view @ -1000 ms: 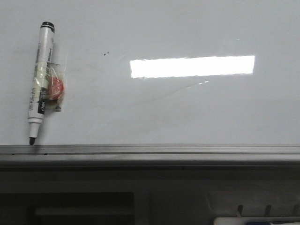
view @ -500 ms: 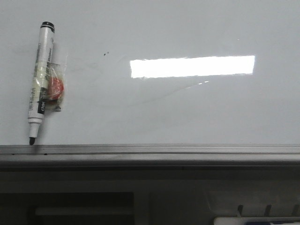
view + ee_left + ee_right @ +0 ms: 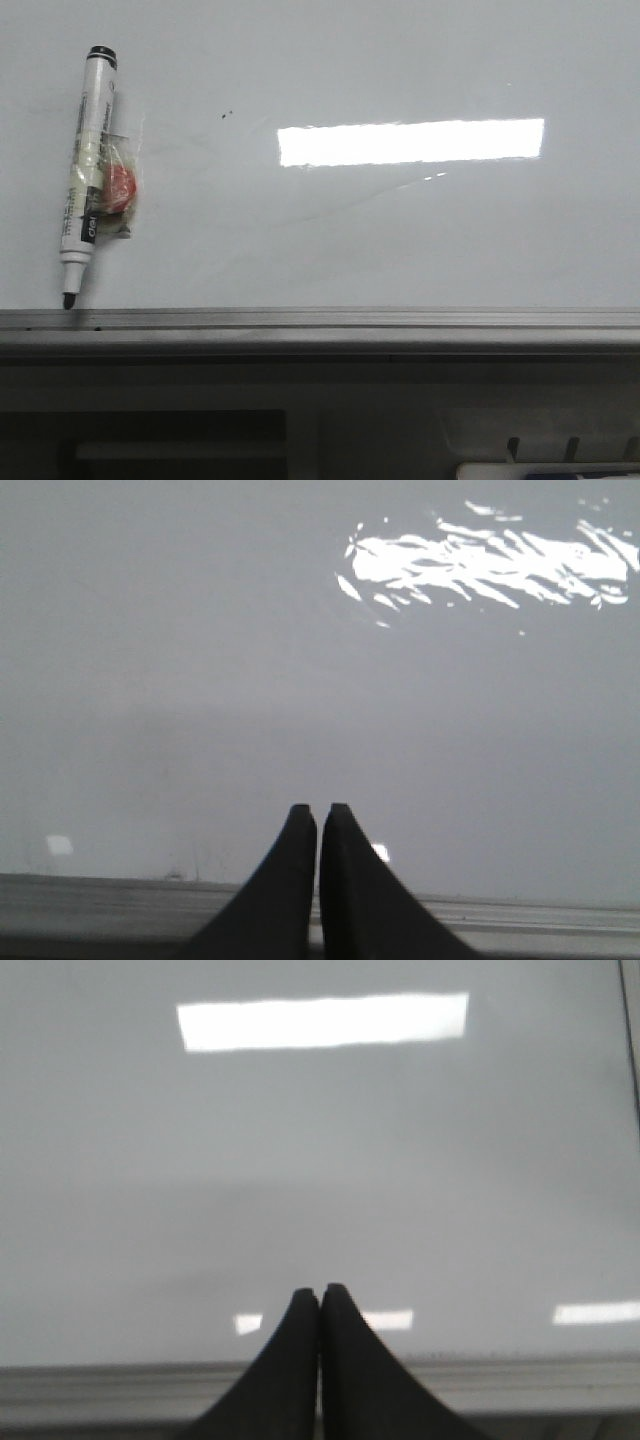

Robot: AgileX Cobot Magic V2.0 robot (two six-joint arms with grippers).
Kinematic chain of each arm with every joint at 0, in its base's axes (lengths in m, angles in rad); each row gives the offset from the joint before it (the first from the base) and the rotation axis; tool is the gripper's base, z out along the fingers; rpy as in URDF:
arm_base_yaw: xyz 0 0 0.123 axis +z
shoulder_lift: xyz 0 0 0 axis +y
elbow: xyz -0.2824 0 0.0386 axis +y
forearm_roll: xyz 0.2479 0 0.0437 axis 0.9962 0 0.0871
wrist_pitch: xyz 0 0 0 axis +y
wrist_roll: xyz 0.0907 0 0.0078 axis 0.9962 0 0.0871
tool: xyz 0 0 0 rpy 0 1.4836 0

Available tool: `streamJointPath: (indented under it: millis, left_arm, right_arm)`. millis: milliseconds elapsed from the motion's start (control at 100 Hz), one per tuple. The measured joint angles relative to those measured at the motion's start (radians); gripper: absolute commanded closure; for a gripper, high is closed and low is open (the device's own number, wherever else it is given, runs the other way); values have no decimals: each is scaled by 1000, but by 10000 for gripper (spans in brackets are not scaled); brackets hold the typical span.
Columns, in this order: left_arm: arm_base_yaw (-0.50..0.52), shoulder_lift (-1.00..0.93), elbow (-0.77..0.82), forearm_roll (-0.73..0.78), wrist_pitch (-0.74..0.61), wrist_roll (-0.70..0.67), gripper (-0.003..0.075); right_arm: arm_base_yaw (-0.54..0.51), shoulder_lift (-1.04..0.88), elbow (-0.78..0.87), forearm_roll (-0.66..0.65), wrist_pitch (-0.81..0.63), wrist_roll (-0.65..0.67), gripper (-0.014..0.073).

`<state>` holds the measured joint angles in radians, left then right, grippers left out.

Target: Write number 3 on whiteboard

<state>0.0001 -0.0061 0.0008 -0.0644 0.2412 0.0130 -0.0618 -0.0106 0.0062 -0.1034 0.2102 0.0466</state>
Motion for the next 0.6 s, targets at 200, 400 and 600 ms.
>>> streamJointPath:
  millis: [200,400,600]
  left_arm:
    - [0,0,0,-2,-18,0,741]
    - [0,0,0,-2,-28,0,741]
    - [0,0,0,-2,-70,0,741]
  right_arm:
    - [0,0,0,0,-52,0,636]
    - [0,0,0,0,-64,0,636]
    - [0,0,0,0,-66,0,636]
